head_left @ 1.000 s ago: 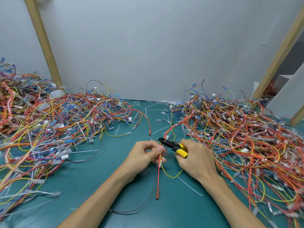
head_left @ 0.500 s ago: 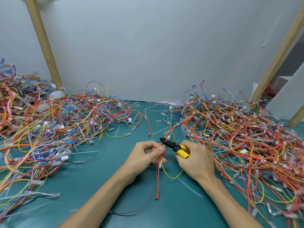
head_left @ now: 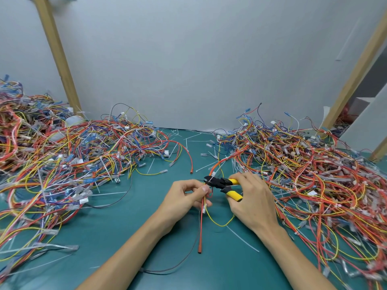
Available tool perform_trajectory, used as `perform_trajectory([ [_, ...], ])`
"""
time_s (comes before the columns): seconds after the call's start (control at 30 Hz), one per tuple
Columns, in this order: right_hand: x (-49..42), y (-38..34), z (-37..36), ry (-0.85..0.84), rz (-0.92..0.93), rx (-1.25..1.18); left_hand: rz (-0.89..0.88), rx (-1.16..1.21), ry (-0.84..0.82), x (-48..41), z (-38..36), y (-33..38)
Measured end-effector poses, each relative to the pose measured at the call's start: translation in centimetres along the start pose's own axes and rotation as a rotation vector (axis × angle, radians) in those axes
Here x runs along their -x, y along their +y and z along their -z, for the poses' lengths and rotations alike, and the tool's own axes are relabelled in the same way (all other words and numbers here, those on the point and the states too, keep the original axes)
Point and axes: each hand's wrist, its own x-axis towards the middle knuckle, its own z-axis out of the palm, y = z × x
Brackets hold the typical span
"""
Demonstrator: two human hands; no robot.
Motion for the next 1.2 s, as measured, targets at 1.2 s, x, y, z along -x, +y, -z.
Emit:
perform_trajectory([
  [1.2, -0.2, 0.13, 0.37, -0.13, -0.024, 0.047, 0.028, 0.039, -0.031, -0.09, 0.18, -0.2],
])
